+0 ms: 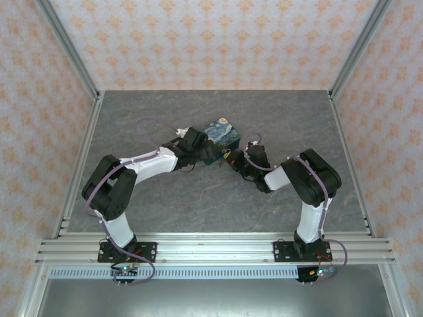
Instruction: Unlock a padlock with a key
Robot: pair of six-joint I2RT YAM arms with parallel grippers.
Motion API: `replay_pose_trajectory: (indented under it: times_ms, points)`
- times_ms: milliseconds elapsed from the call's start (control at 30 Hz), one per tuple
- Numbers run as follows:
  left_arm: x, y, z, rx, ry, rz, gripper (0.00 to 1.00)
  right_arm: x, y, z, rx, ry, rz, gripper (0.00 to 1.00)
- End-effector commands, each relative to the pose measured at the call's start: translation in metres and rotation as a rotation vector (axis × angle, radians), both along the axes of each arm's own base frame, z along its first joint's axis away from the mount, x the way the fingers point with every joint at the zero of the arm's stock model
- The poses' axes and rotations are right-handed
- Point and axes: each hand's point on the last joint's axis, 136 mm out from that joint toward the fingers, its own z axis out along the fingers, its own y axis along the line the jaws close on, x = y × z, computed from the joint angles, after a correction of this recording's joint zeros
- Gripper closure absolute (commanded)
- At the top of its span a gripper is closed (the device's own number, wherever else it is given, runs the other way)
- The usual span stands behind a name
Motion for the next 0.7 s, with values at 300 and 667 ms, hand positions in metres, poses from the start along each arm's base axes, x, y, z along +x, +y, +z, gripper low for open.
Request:
replay_pose_trajectory:
  times_ms: [300, 667]
  points:
    - [-0.053, 0.038, -0.069, 0.210, 0.254, -0.012, 0.00, 0.036, -0.019, 0.034, 0.079, -0.068, -0.120, 1.00]
    - [-0.055, 0.040, -0.073, 0.216, 0.262, -0.011, 0.00, 0.046, -0.022, 0.048, 0.133, -0.100, -0.101, 1.00]
